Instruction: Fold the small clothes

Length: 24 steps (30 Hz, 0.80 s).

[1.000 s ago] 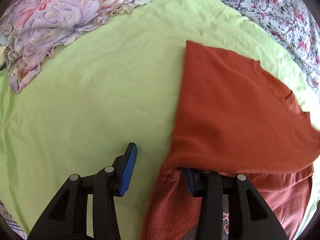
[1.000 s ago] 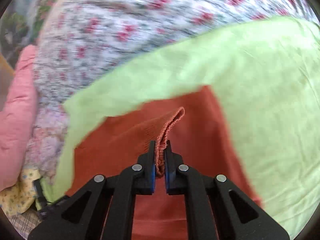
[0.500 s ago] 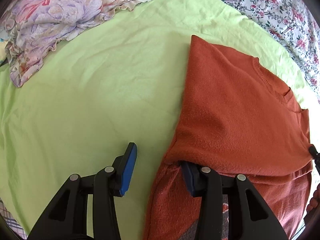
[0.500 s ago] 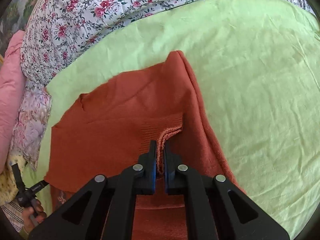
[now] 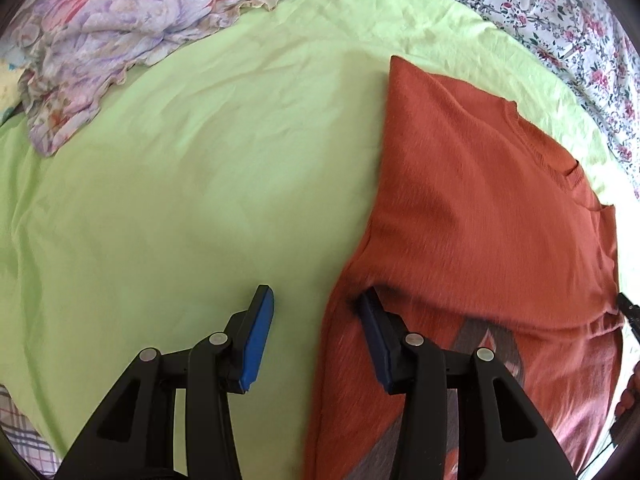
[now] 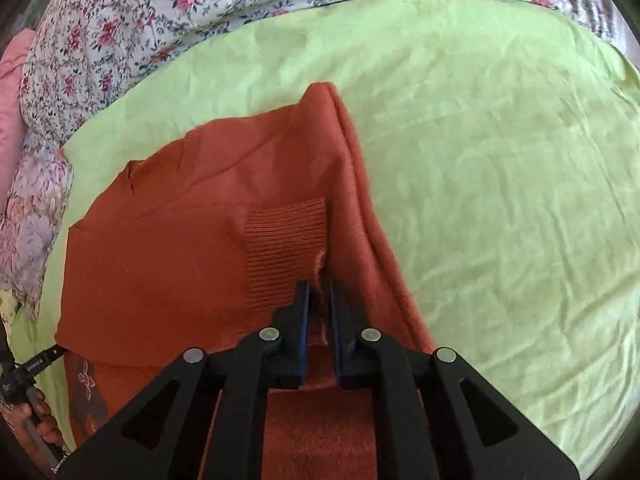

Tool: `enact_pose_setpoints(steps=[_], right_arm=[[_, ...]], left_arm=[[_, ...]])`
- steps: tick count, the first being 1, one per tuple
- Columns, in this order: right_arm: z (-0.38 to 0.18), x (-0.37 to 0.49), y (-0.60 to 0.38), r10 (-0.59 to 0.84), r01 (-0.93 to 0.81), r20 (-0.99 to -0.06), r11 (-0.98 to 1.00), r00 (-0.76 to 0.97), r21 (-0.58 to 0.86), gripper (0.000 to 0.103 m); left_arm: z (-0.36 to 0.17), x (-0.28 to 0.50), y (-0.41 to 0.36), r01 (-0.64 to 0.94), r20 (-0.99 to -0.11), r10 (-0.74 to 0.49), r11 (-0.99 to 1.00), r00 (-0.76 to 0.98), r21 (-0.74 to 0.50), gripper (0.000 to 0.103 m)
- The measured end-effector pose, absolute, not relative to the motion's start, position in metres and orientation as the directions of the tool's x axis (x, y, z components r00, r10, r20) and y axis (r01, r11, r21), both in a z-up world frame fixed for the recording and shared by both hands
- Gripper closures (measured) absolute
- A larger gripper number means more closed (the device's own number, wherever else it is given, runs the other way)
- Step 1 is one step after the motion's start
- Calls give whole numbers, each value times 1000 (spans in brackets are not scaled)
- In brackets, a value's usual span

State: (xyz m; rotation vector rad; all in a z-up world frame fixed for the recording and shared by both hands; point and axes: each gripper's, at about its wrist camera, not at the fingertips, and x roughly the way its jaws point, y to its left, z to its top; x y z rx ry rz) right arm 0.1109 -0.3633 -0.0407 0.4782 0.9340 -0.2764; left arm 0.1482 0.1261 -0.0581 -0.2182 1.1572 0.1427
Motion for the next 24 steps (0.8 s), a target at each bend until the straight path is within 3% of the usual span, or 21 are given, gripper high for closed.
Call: enact_pose_setpoints(steps=[6, 8, 10, 15, 24], right_arm=[[-17, 64, -351, -27, 454, -806, 838, 591, 304, 87], [-12, 48, -341, -19, 460, -805, 829, 593, 319, 67], [-6, 29, -330, -18, 460, -801, 826, 598, 325, 61], [3, -4, -303, 5, 430, -798, 840, 603, 330, 59], [-6, -20, -289, 100, 320, -819, 889, 565, 329, 59]], left_arm=[[-57, 110, 117, -133, -919, -89, 980, 385, -151, 59], [-57, 96, 111, -101, -923, -111, 982, 368, -158, 59], [-55, 79, 105, -62, -928, -125, 986, 352, -156, 57], [-56, 35, 96, -43, -946, -156, 984, 284, -175, 52], [-71, -46, 86, -148, -958, -202, 961, 202, -234, 51]])
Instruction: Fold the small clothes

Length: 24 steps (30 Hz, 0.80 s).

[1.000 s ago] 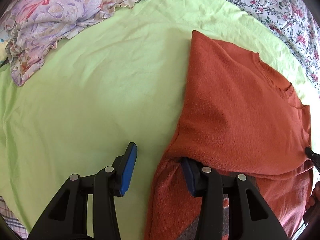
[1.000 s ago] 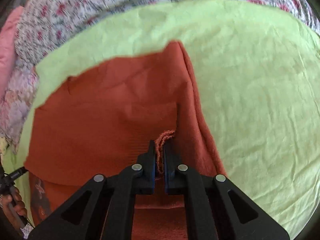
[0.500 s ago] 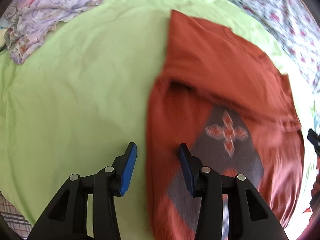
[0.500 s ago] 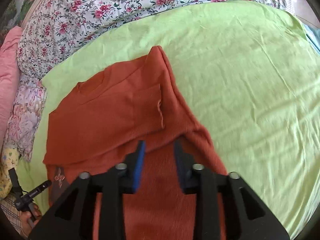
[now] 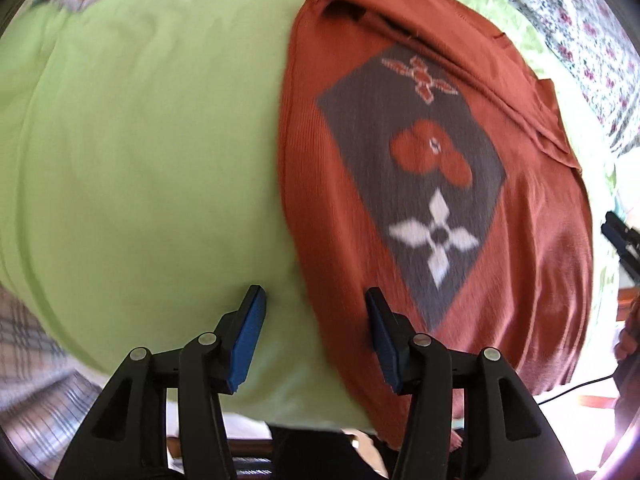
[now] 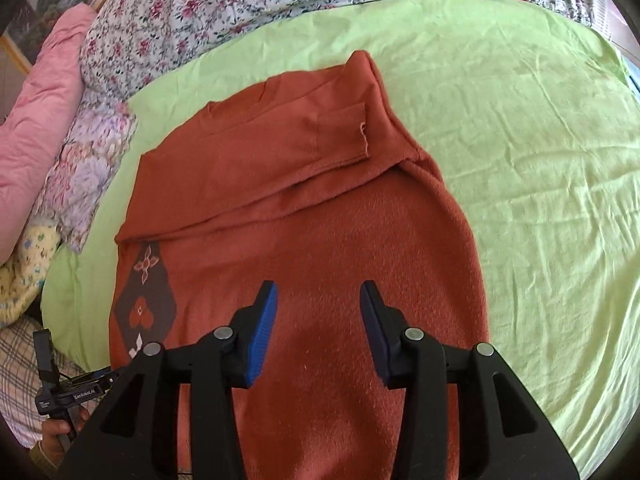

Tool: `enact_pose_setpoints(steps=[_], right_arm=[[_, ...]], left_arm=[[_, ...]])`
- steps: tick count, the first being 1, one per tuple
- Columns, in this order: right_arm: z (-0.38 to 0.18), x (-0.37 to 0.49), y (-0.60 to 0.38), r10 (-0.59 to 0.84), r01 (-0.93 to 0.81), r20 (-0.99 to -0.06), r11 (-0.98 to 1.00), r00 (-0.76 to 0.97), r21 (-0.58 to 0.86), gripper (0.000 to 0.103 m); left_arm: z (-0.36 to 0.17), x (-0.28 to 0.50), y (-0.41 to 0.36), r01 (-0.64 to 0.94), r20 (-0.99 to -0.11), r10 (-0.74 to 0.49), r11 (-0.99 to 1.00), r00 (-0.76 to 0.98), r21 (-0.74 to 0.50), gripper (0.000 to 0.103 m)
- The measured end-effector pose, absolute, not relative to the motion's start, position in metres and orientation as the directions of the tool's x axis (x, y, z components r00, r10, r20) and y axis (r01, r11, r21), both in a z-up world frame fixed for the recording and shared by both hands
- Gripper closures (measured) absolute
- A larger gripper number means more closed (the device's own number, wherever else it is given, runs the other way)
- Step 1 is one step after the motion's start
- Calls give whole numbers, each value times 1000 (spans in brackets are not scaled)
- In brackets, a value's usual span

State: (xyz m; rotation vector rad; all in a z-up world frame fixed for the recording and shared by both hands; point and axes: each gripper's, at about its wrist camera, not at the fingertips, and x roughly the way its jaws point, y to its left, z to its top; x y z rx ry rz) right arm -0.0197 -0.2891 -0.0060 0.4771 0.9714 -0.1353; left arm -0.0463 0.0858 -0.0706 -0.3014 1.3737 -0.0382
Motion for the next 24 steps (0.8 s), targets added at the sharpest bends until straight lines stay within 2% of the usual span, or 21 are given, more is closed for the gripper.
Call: enact_pose_setpoints(steps=[3, 4, 5, 6, 7, 12, 14, 16, 18, 19, 22, 23, 24], right_arm=[[-7, -33, -292, 113, 300, -817, 894, 566, 332, 58], [-8, -38, -293, 116, 299, -817, 894, 564, 334, 58], [-9, -45, -296, 121, 299, -819, 893, 561, 337, 58], [-11, -51, -298, 124, 299, -822, 893, 556, 337, 58], [-12, -59, -302, 125, 298, -827, 894, 548, 333, 58], [-10, -96, -324, 109, 324, -836, 888, 538, 325, 58], [-15, -108, -332, 115, 325, -848, 890, 517, 319, 57], [-20, -115, -337, 126, 320, -856, 892, 502, 319, 57], [-23, -120, -340, 149, 308, -857, 892, 493, 332, 57], [-24, -123, -340, 159, 299, -856, 892, 492, 338, 57], [-28, -130, -337, 190, 276, -856, 894, 481, 354, 57], [-31, -132, -335, 209, 266, -856, 892, 472, 364, 57], [-36, -134, -330, 229, 254, -861, 893, 454, 372, 57]], left_arm=[[-73, -55, 81, -159, -949, -253, 946, 187, -284, 52], [-74, -58, 80, -158, -944, -269, 941, 191, -300, 57], [-74, -61, 79, -151, -943, -262, 943, 204, -295, 71], [-74, -63, 77, -137, -941, -265, 945, 208, -297, 97], [-69, -64, 80, -131, -935, -281, 941, 217, -313, 98], [-38, -85, 98, -118, -897, -307, 926, 318, -359, 96], [-50, -92, 106, -147, -907, -317, 919, 278, -367, 82], [-66, -91, 110, -189, -917, -323, 910, 233, -369, 56], [-77, -87, 107, -210, -920, -320, 906, 225, -366, 53], [-78, -88, 105, -203, -921, -316, 910, 227, -362, 47], [-78, -86, 89, -157, -937, -262, 940, 231, -301, 45], [-77, -85, 81, -129, -943, -237, 954, 235, -272, 47], [-77, -84, 76, -104, -946, -222, 962, 235, -252, 54]])
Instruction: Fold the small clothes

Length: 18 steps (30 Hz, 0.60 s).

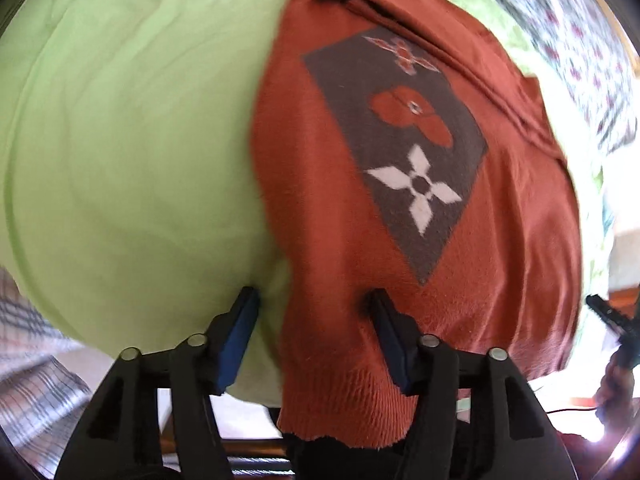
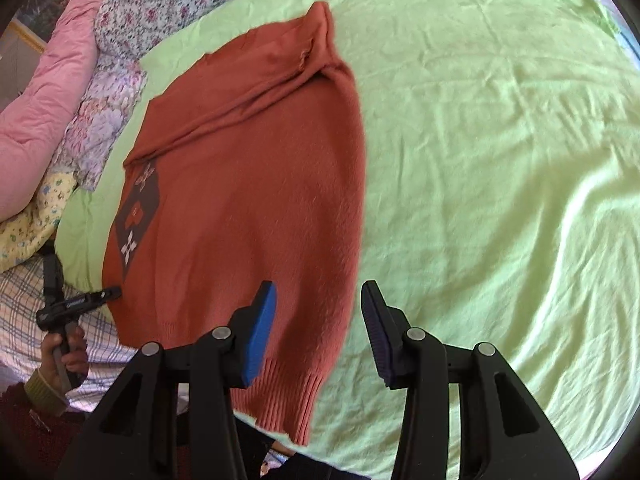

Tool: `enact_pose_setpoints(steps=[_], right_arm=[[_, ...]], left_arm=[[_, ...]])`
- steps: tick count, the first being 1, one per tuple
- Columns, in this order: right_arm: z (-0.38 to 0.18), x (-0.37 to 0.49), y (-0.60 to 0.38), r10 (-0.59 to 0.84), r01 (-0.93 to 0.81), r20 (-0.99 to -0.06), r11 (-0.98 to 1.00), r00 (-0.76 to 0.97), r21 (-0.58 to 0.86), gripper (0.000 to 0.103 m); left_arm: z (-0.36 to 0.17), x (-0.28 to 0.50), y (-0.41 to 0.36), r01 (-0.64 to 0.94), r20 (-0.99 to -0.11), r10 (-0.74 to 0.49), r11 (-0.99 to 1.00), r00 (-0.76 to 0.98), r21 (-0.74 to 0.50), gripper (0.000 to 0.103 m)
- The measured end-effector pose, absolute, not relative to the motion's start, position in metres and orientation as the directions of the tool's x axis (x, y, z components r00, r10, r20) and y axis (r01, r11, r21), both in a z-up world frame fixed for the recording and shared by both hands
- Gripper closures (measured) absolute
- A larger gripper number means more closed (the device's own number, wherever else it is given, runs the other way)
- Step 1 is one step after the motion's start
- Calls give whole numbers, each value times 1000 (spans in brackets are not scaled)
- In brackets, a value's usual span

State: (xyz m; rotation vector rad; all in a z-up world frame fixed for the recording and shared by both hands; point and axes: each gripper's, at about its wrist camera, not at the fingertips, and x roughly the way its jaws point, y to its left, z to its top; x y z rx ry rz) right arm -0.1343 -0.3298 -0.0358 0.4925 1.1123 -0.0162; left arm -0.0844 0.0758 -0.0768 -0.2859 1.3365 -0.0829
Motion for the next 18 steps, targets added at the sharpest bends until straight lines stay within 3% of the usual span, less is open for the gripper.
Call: enact_pose_setpoints(steps=[2, 4, 7, 9, 11, 18], right_arm=[[-45, -141, -322, 239, 255, -876, 895, 420, 366, 57], [-53, -147, -315, 252, 267, -881, 887, 401, 376, 57], [-67, -155, -306, 263, 303, -888, 871, 378, 386, 57], [-67, -156, -300, 261, 309, -879, 864, 400, 397, 58], [-66, -153, -296, 251, 316, -888, 868, 384, 382, 95], [-59, -172, -308, 230, 402, -866, 813, 444, 421, 96]], left_arm=[[-75, -86, 67, -43, -950, -210, 973, 230, -225, 62], [-75, -88, 68, -6, -942, -251, 966, 222, -259, 84], [-75, -90, 70, 26, -933, -291, 956, 214, -292, 96], [-74, -92, 75, 48, -926, -311, 950, 215, -308, 98], [-68, -95, 76, 81, -918, -330, 944, 221, -319, 98], [-62, -89, 94, 103, -877, -426, 905, 223, -413, 99]])
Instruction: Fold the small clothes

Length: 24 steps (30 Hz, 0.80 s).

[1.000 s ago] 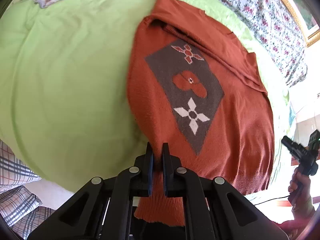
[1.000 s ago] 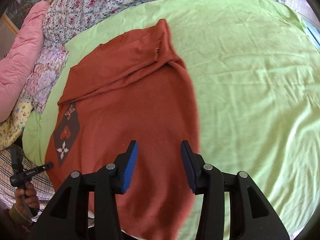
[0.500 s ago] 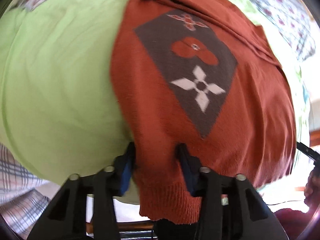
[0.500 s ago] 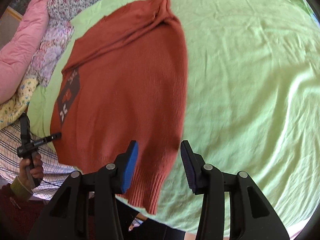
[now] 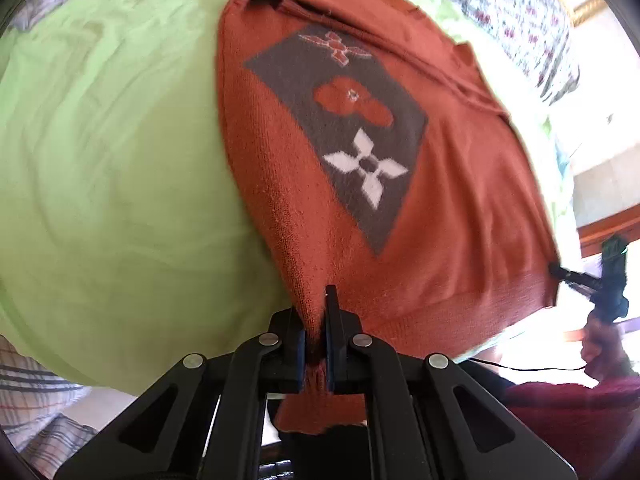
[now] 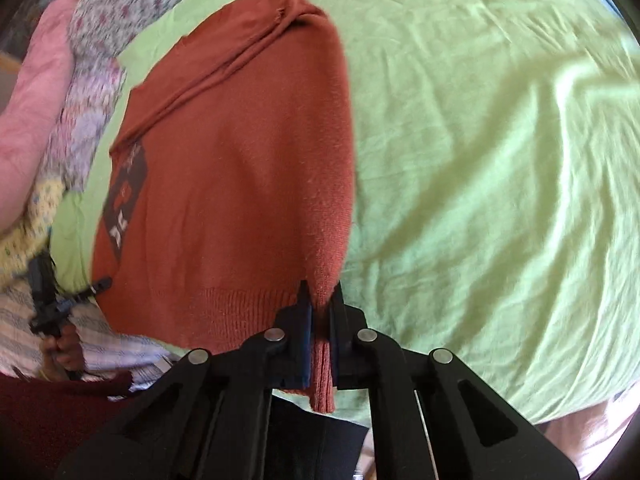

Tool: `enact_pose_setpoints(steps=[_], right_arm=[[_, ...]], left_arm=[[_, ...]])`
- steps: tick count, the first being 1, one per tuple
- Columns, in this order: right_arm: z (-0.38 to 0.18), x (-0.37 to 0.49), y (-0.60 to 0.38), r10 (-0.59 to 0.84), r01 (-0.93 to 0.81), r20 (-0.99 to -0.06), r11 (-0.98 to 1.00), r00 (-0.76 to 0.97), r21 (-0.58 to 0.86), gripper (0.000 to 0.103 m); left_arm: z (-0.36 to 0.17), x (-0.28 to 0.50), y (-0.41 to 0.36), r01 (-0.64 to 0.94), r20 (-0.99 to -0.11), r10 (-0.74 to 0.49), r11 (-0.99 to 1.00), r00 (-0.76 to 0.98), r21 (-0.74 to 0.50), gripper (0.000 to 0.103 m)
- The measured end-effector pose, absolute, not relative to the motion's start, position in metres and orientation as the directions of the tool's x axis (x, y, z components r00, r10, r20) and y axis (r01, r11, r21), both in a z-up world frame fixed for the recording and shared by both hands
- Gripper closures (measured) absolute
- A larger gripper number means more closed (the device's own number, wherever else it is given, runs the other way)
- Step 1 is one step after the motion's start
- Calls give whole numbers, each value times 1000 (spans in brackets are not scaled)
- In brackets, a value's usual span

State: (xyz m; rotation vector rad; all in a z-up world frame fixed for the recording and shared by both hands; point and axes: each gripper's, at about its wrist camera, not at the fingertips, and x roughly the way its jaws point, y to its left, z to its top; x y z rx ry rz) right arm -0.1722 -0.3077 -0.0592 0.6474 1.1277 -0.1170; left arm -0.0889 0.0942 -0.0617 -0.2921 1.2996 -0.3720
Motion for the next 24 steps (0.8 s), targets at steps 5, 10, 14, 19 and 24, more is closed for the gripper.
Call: enact_pose_setpoints(steps=[5, 10, 14, 19, 24], right_arm=[[-27, -181, -306, 267, 380, -744, 725, 612, 574, 96], [-6, -167, -308, 262, 349, -687, 707, 678, 615, 96], [11, -138, -312, 260, 297, -641, 720, 722, 627, 96], [26, -84, -331, 251, 266, -615, 735, 748, 623, 96], [41, -28, -354, 239, 234, -595, 759, 768, 607, 96]], left_arm=[[-28, -82, 98, 172, -821, -508, 861, 260, -478, 99], [-12, -61, 100, 166, -781, -547, 837, 301, -522, 99], [6, -36, 107, 159, -759, -540, 839, 364, -521, 99], [26, 10, 112, 146, -731, -527, 841, 433, -521, 99], [39, 72, 104, 152, -711, -508, 850, 486, -504, 99]])
